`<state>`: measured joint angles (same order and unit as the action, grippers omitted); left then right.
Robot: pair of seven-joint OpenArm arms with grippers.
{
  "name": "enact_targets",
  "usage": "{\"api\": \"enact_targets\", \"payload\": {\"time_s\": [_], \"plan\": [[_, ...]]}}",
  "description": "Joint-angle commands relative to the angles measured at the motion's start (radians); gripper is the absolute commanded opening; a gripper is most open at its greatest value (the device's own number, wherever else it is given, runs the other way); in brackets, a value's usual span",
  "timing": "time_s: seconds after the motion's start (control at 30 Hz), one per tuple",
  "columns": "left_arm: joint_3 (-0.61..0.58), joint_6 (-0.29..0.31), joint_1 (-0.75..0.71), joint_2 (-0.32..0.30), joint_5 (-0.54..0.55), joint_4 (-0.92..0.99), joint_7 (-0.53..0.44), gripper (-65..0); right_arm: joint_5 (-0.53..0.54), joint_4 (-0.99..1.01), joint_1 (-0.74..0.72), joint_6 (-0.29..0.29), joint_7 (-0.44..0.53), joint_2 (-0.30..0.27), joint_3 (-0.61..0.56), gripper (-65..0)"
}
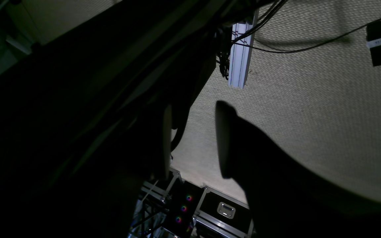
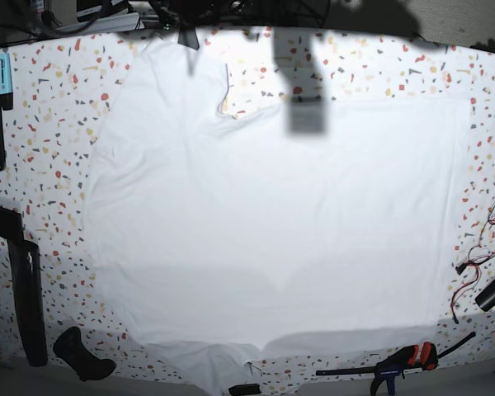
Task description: Fold the T-shirt properly
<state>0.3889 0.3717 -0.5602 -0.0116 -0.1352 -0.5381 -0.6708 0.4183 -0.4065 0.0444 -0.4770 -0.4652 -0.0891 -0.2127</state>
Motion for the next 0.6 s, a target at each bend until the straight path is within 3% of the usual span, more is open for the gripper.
{"api": "enact_targets", "payload": {"time_s": [0.0,0.07,0.13,0.3,0.57], "plan": [[0.001,0.01,-0.039,-0.009,0.004,-0.021,-0.06,-26.7,0.005,-0.019,-0.036,-0.013,-0.004,-0.003,0.002,-42.5],[0.001,0.01,-0.068,-0.016,0.004,-0.051,-0.168,-26.7,0.005,-0.019,-0.036,-0.013,-0.004,-0.003,0.002,-42.5],[0.001,-0.001,-0.08,-0.023,0.002,-0.058,-0.2,-26.7,0.005,-0.019,-0.036,-0.013,-0.005,-0.003,0.002,-42.5],[0.001,-0.098,-0.076,-0.051,-0.048,-0.058,-0.068,-26.7,0.005,-0.019,-0.036,-0.013,-0.005,-0.003,0.002,-42.5],[0.001,-0.109,-0.06,-0.069,-0.047,-0.074,0.159,-26.7,0.005,-0.019,-0.036,-0.013,-0.005,-0.003,0.002,-42.5]]}}
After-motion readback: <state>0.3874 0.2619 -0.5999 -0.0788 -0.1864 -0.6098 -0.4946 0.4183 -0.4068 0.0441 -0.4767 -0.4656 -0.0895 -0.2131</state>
